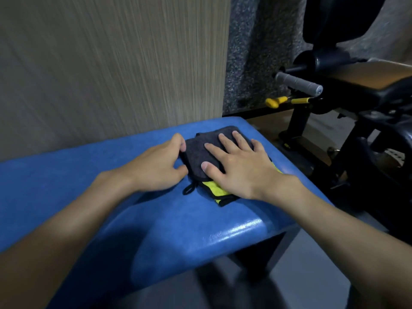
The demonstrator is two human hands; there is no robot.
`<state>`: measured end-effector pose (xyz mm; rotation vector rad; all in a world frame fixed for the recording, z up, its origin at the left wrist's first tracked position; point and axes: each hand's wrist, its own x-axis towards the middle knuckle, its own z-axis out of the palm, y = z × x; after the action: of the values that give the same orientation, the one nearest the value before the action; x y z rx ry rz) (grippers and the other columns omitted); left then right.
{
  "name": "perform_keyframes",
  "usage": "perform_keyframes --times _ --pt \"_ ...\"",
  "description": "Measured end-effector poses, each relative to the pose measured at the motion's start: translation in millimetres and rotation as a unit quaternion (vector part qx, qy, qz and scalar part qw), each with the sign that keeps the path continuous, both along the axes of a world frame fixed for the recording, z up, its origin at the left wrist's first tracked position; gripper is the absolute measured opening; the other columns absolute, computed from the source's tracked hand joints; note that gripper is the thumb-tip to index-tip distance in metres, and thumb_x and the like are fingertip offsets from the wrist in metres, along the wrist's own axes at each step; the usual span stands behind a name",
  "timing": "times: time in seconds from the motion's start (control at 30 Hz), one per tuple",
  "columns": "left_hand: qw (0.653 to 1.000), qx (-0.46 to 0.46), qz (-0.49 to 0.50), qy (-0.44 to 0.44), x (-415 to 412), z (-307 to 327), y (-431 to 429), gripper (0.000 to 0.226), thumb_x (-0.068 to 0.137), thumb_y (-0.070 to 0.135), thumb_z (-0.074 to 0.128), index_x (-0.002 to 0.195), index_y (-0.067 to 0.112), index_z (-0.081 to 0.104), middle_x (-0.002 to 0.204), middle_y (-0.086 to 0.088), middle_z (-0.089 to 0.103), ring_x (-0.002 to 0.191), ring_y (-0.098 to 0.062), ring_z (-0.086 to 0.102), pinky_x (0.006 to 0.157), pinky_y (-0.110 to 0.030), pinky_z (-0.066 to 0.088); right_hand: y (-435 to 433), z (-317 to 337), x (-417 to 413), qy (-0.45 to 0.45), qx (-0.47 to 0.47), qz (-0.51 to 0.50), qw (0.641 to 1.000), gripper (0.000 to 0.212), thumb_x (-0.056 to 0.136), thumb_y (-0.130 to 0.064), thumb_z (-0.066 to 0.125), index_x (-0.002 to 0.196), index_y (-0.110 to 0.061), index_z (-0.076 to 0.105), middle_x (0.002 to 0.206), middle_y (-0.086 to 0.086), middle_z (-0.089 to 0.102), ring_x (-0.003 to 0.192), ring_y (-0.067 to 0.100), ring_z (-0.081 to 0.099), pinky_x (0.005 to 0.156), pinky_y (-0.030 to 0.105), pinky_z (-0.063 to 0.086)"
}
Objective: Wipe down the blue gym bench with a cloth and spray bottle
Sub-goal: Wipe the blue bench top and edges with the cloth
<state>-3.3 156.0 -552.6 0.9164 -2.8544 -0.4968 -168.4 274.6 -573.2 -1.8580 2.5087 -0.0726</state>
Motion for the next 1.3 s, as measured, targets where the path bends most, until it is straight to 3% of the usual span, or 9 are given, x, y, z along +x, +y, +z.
perform_keyframes --times 0.13,0.27,0.33,0.43,0.57,0.63,0.73,0.9,1.3 --pt "1.000 -0.014 -0.007 -0.008 0.9 0.8 3.7 0.037 0.089 0.037 0.064 0.105 0.019 0.036 0.077 0.001 0.052 0.068 -0.012 0.050 0.061 -0.031 0.038 -15.1 9.8 6.2 -0.012 0.007 -0.007 1.000 0.074 0.093 -0.071 0.018 0.153 -0.028 0.028 0.165 0.011 0.014 0.153 0.031 -0.006 0.116 0.065 -0.005" --pt "0.999 0.041 0.010 0.000 4.2 3.0 3.0 0.048 0.085 0.049 0.068 0.103 0.021 0.033 0.094 -0.009 0.061 0.086 -0.021 0.060 0.083 -0.043 0.049 -12.3 6.6 5.0 -0.026 0.028 -0.001 0.999 0.068 0.091 -0.075 0.019 0.153 -0.051 0.007 0.168 0.003 -0.002 0.153 0.028 -0.010 0.116 0.066 -0.002" --pt "0.999 0.040 0.017 -0.004 5.7 -0.6 5.8 0.051 0.085 0.055 0.066 0.103 0.022 0.033 0.091 -0.006 0.058 0.083 -0.020 0.057 0.083 -0.044 0.048 -0.7 7.6 1.1 -0.025 0.037 0.000 0.999 0.064 0.092 -0.072 0.021 0.152 -0.055 0.007 0.168 0.000 -0.003 0.153 0.026 -0.010 0.116 0.065 -0.001" --pt "0.998 0.025 0.038 0.030 5.0 -5.7 7.5 0.054 0.075 0.067 0.054 0.101 0.024 0.035 0.105 -0.005 0.062 0.098 -0.024 0.061 0.091 -0.047 0.048 23.6 6.9 -6.3 -0.033 0.026 -0.008 0.999 0.061 0.093 -0.069 0.023 0.151 -0.056 0.010 0.168 -0.004 -0.002 0.153 0.022 -0.011 0.117 0.062 0.000" --pt "0.997 -0.002 0.010 0.070 0.3 -12.5 10.8 0.038 0.086 0.059 0.056 0.106 0.026 0.051 0.109 0.007 0.060 0.109 -0.018 0.059 0.090 -0.029 0.040 60.0 1.1 -15.7 -0.034 0.009 -0.036 0.999 0.059 0.093 -0.068 0.022 0.150 -0.057 0.011 0.168 -0.005 -0.003 0.153 0.020 -0.013 0.118 0.061 0.001" --pt "0.999 -0.018 -0.020 0.018 -2.0 -15.8 14.8 0.057 0.081 0.074 0.048 0.122 0.035 0.055 0.125 0.008 0.054 0.120 -0.016 0.054 0.100 -0.030 0.038 75.4 -0.9 -18.0 -0.035 0.008 -0.049 0.998 0.060 0.092 -0.068 0.020 0.150 -0.056 0.009 0.167 -0.005 -0.004 0.152 0.020 -0.014 0.119 0.060 0.001" --pt "0.996 -0.063 -0.012 -0.064 -3.9 -22.7 17.4 0.091 0.064 0.094 0.026 0.141 0.047 0.039 0.149 0.005 0.037 0.136 -0.021 0.042 0.112 -0.044 0.033 82.1 -3.1 -18.1 -0.035 0.005 -0.057 0.998 0.062 0.090 -0.069 0.019 0.150 -0.056 0.008 0.167 -0.004 -0.004 0.152 0.021 -0.014 0.118 0.061 0.002" --pt "0.994 -0.097 -0.008 -0.056 -2.3 -28.5 15.6 0.097 0.062 0.097 0.020 0.144 0.047 0.032 0.152 0.008 0.036 0.137 -0.019 0.038 0.112 -0.042 0.030 60.9 -4.4 -24.1 -0.028 -0.030 -0.059 0.997 0.070 0.079 -0.071 0.013 0.148 -0.057 0.014 0.166 -0.005 0.005 0.152 0.022 -0.005 0.115 0.062 0.011" --pt "0.993 -0.113 0.016 -0.016 -1.7 -37.0 21.5 0.096 0.060 0.093 0.016 0.143 0.049 0.035 0.149 0.012 0.036 0.138 -0.011 0.032 0.110 -0.037 0.024 -67.0 -0.5 -77.8 -0.037 -0.019 -0.079 0.996 0.060 0.091 -0.064 0.024 0.149 -0.052 0.022 0.164 -0.003 0.015 0.150 0.032 0.009 0.107 0.068 0.018"
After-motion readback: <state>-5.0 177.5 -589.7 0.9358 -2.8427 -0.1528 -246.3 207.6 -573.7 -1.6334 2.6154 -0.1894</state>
